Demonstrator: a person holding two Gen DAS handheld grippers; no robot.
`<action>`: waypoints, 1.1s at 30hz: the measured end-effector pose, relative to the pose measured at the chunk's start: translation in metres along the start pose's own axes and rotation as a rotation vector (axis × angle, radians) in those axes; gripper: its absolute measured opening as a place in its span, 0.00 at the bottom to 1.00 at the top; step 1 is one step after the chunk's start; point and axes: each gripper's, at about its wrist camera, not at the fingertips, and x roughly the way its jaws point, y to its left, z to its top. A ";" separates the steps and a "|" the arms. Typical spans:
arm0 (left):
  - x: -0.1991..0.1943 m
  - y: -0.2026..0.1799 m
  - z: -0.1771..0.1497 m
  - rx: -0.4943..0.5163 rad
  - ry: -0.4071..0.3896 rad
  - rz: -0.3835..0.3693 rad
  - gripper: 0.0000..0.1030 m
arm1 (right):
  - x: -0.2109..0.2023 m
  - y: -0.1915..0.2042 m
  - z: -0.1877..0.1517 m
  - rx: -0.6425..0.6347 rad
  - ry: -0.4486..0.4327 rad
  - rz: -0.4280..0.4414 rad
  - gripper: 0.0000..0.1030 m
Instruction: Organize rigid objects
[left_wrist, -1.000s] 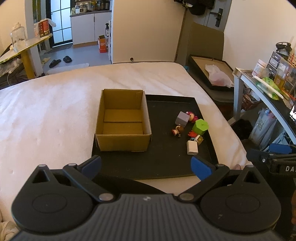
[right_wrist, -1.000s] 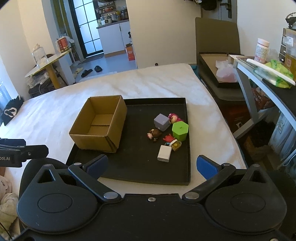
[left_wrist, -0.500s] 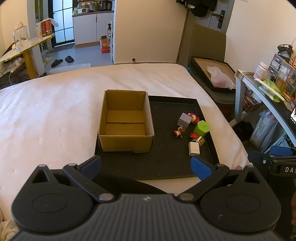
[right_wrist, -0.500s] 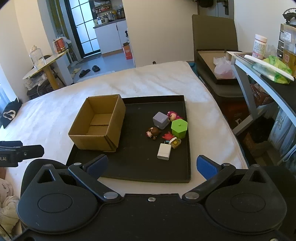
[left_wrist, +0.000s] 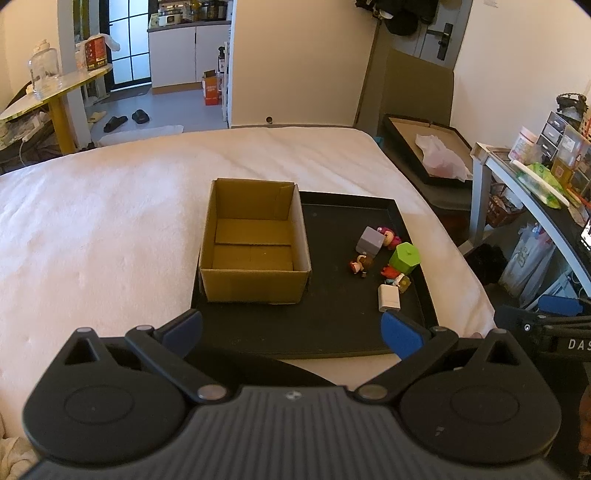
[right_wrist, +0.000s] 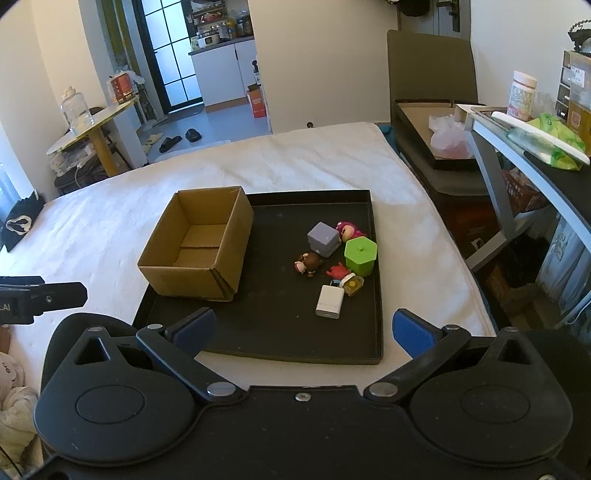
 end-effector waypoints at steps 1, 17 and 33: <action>0.000 0.000 0.001 -0.003 0.002 0.001 1.00 | 0.000 0.001 0.001 0.000 0.000 0.000 1.00; 0.010 0.009 0.004 -0.022 0.003 0.013 1.00 | 0.007 0.008 0.001 -0.008 -0.002 -0.014 1.00; 0.047 0.026 0.016 -0.066 0.012 0.088 0.99 | 0.041 -0.016 0.007 0.047 -0.048 -0.015 1.00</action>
